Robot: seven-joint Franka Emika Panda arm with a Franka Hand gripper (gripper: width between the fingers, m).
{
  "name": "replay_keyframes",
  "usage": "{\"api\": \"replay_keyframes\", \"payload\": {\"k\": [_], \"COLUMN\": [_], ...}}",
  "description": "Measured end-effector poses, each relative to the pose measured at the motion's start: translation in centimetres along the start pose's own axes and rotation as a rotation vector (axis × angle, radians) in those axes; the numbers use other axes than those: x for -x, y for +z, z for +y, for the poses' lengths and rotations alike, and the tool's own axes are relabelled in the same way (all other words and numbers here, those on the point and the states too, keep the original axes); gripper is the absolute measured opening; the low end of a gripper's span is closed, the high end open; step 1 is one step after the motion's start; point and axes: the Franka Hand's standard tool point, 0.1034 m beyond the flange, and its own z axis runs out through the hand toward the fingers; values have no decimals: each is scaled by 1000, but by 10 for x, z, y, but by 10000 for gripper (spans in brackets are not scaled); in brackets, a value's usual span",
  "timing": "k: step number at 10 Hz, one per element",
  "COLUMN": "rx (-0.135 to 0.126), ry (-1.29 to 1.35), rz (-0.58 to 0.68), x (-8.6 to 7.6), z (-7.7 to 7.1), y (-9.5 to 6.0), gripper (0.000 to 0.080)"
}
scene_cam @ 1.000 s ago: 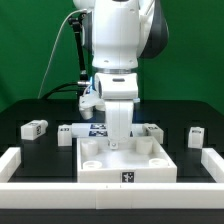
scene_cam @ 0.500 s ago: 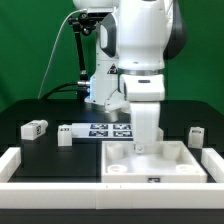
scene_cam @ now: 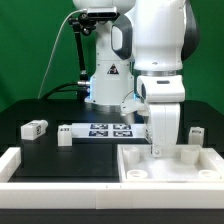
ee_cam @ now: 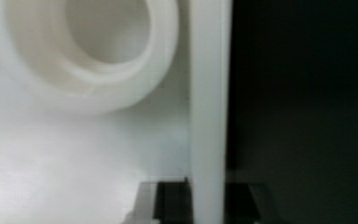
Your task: Assemble one leg
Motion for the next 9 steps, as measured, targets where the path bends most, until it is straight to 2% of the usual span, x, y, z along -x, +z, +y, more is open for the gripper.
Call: {"api": "replay_keyframes", "payload": {"k": [4,5,6,7,8,9], "rx": [1,1,1,1,1,1], "ry": [7,7,7,8,8,8], "rz": [0,0,0,0,0,0], "x": [0,0,0,0,0,1], "z": [0,0,0,0,0,0], "y": [0,0,0,0,0,0], "gripper": [60,278,278,475,589,589]}}
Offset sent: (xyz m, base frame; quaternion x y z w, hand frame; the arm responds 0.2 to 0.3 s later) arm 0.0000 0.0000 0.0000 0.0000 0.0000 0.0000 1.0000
